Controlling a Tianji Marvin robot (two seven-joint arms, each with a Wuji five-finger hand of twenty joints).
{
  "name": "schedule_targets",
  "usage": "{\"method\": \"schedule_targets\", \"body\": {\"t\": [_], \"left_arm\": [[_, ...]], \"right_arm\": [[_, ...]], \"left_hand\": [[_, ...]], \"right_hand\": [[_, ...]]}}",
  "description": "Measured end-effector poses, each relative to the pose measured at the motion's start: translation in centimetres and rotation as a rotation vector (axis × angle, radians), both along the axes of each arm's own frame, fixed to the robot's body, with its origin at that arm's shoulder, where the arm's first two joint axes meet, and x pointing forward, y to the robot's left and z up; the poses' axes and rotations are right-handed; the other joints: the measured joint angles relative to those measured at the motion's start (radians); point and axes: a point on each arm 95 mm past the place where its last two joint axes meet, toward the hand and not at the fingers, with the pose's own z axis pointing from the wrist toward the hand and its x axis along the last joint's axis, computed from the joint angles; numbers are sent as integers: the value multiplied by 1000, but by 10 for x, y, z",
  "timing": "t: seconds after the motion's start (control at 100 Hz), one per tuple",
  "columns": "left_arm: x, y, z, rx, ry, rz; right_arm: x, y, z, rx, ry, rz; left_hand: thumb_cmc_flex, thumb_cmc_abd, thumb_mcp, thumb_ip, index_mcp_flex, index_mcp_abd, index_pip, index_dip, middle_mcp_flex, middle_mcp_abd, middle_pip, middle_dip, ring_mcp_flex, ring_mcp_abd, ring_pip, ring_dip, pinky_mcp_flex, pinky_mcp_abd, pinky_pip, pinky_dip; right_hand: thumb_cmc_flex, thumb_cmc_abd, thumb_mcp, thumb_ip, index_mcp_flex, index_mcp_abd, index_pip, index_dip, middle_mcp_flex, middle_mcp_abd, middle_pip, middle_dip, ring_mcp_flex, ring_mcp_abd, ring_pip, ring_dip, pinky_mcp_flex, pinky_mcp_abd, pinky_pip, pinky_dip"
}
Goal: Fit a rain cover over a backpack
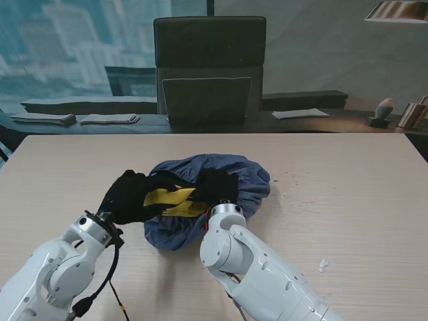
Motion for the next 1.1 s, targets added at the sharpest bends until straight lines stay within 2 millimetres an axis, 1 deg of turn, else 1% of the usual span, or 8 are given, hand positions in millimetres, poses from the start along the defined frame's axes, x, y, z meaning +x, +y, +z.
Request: {"method": "schedule_targets", "body": {"t": [0.15, 0.3, 0.42, 0.58, 0.67, 0.73, 0.91, 1.1], "left_arm": [[-10, 7, -3, -24, 207, 5], [-14, 8, -9, 31, 429, 19], [-12, 8, -18, 91, 502, 28], [-9, 17, -28, 90, 256, 73], [-14, 20, -25, 31, 198, 98], [-18, 17, -21, -23, 303, 70], [-13, 1, -21, 85, 493, 35], [8, 7, -45, 53, 569, 76]], "right_arm": [[-1, -1, -1, 1, 2, -13], [-1, -4, -7, -1, 23, -35], [1, -8, -8, 2, 24, -54], [6, -13, -3, 15, 11, -79], [8, -15, -1, 25, 12, -94], [9, -15, 0, 29, 11, -104], [8, -15, 2, 55, 11, -121], [4, -15, 0, 54, 12, -103]], "left_hand": [[15, 65, -22, -6, 73, 3, -114, 14, 37, 18, 12, 0, 26, 26, 13, 20, 7, 3, 18, 12], [32, 115, -20, -6, 82, -4, -114, -159, 60, 15, -43, -28, 66, 39, 11, 20, 0, 8, 18, 12], [40, 125, -22, -6, 318, -5, 184, -138, 103, 46, -30, -37, 70, 40, -29, 4, -27, 11, 10, 11], [-12, 143, -61, 3, 101, 7, 117, -96, -63, 57, -91, -269, -50, 38, -150, -51, -155, 20, -139, -61], [-3, 123, -65, 4, 110, -6, 144, -46, -70, 57, -78, -272, -52, 40, -149, -53, -160, 28, -146, -71], [30, 121, -66, 4, 207, -7, 174, -50, 19, 57, -56, -191, 3, 49, -98, -39, -124, 29, -132, -62], [57, 126, -41, 4, 225, 28, 116, -190, 86, 53, -77, -54, 49, 38, -49, -20, -72, 26, -56, -16], [76, 135, 33, 4, 5, 82, -57, -216, 78, 56, -164, 25, 47, 39, -48, -10, -77, 26, -56, -12]], "right_hand": [[25, -9, 0, -1, 0, 0, 0, 1, 0, 1, 9, 0, 0, 1, 2, 0, -4, -2, 0, 0], [37, -12, 0, -1, 0, 8, 0, 12, 0, 1, 9, 0, 0, 1, 2, 0, -6, -2, 1, 0], [33, 29, 32, -2, 0, 22, 0, 12, 0, 17, 9, 0, 0, 16, 4, 0, -6, -2, 1, 0], [33, 55, 40, 0, 0, 39, 0, 19, 0, 32, 9, -1, 0, 33, 16, 0, -6, -1, 11, 0], [33, 61, 43, 0, 0, 50, 0, 21, 0, 35, 9, -1, 0, 35, 18, 0, -6, 1, 11, 0], [33, 62, 43, 0, 0, 51, 0, 21, 0, 36, 9, -1, 0, 37, 19, 0, -6, 1, 12, 0], [33, 62, 44, 1, 0, 52, 0, 22, 0, 39, 9, -1, 0, 41, 25, 0, -6, 1, 12, 0], [33, 62, 47, 1, 0, 54, 0, 22, 0, 40, 9, -1, 0, 41, 25, 0, -7, 0, 12, 0]]}}
